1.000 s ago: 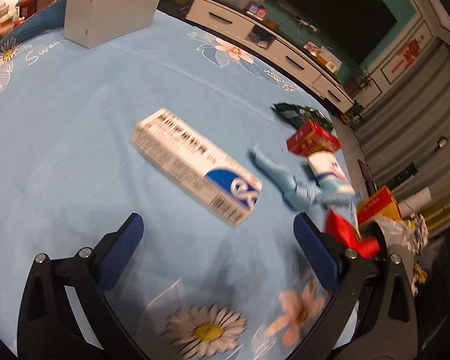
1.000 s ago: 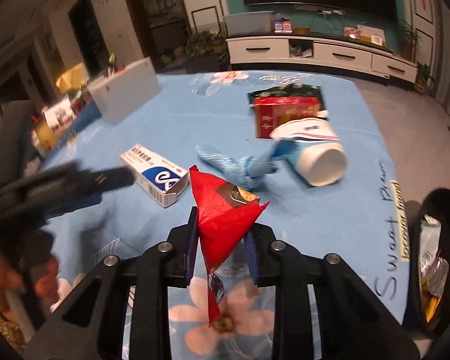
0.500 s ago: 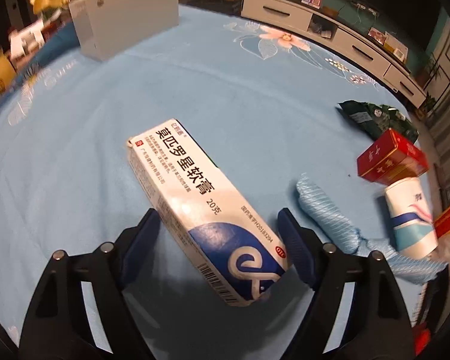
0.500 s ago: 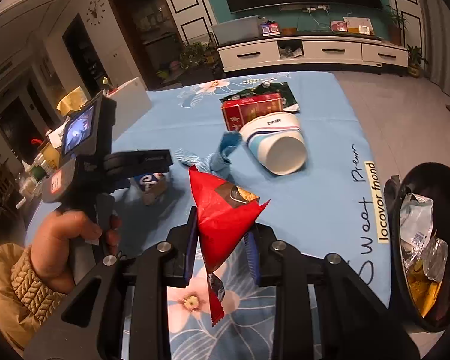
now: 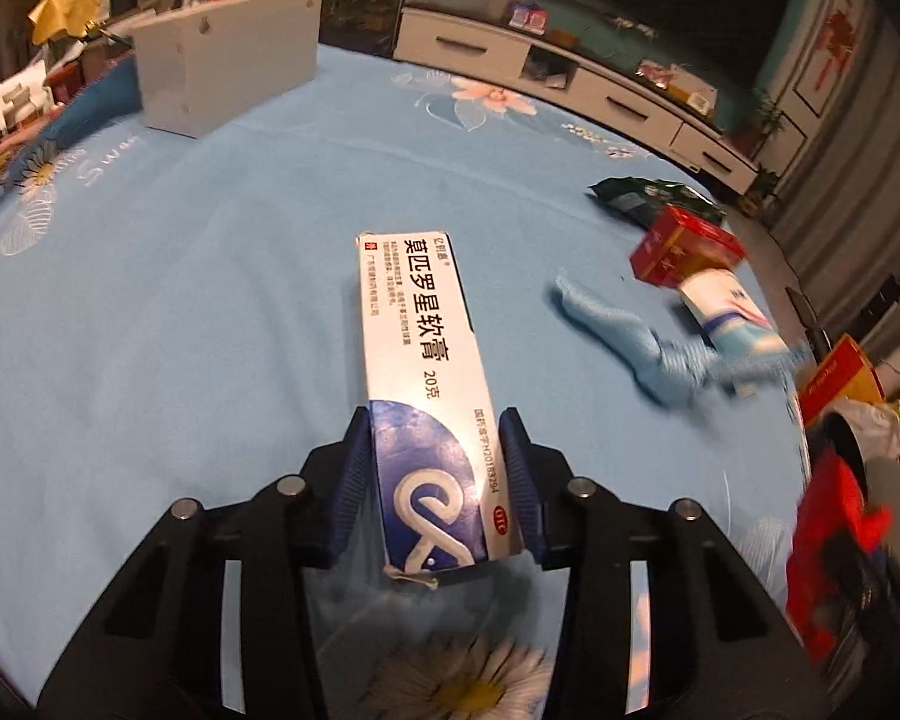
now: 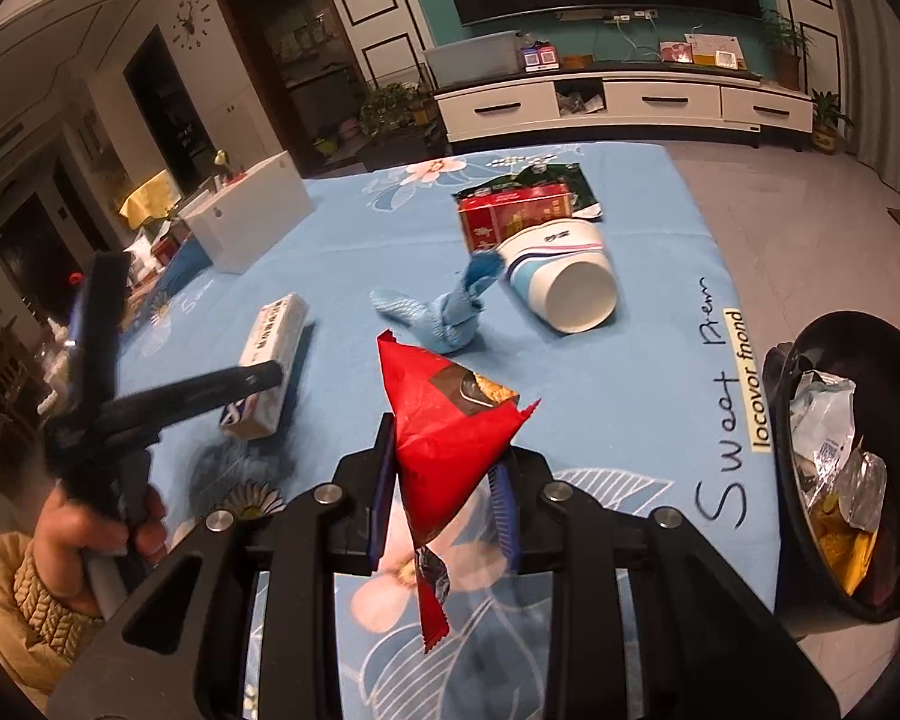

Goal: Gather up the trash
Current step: 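Hold the red packet and ointment box lifted above the table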

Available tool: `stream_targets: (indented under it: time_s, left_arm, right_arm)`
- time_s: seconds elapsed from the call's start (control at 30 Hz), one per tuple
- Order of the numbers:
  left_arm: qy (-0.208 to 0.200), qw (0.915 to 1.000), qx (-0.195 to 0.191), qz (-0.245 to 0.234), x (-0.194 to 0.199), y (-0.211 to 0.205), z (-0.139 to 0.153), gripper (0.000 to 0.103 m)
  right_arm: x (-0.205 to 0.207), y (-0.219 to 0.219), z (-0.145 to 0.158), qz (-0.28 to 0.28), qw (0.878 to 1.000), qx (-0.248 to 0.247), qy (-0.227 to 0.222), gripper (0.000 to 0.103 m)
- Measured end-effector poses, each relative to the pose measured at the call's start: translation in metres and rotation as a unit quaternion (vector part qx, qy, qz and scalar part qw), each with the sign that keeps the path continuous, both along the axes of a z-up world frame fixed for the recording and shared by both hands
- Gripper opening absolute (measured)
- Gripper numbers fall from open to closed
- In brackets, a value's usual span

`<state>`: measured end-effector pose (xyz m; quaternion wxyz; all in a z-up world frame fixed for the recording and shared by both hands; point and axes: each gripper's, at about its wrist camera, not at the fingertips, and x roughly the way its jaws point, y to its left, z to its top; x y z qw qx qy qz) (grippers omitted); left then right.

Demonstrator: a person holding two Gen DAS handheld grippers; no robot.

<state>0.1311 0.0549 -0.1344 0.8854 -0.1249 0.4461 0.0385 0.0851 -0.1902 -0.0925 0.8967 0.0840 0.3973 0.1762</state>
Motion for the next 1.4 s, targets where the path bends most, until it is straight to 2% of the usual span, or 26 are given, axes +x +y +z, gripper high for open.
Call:
stream_targets:
  time_s: [0.1, 0.23, 0.57, 0.87, 1.4]
  left_arm:
    - [-0.012, 0.9997, 0.014, -0.013, -0.024, -0.003, 0.008, 0.044]
    - [-0.016, 0.9992, 0.007, -0.035, -0.051, -0.010, 0.015, 0.044]
    - [-0.060, 0.9947, 0.001, -0.083, -0.084, -0.036, 0.044, 0.045]
    - [-0.079, 0.9923, -0.004, -0.095, -0.101, -0.044, 0.059, 0.045]
    - [-0.096, 0.9901, -0.004, -0.103, -0.110, -0.044, 0.068, 0.045]
  right_arm:
    - [-0.006, 0.005, 0.004, 0.003, 1.000, 0.001, 0.000, 0.029]
    - [-0.017, 0.012, 0.014, 0.008, 1.000, -0.009, -0.009, 0.029]
    - [-0.038, 0.007, 0.034, -0.013, 0.999, -0.033, -0.025, 0.030]
    - [-0.052, 0.008, 0.046, -0.015, 0.998, -0.042, -0.040, 0.030]
    - [-0.063, 0.002, 0.055, -0.026, 0.997, -0.044, -0.051, 0.030]
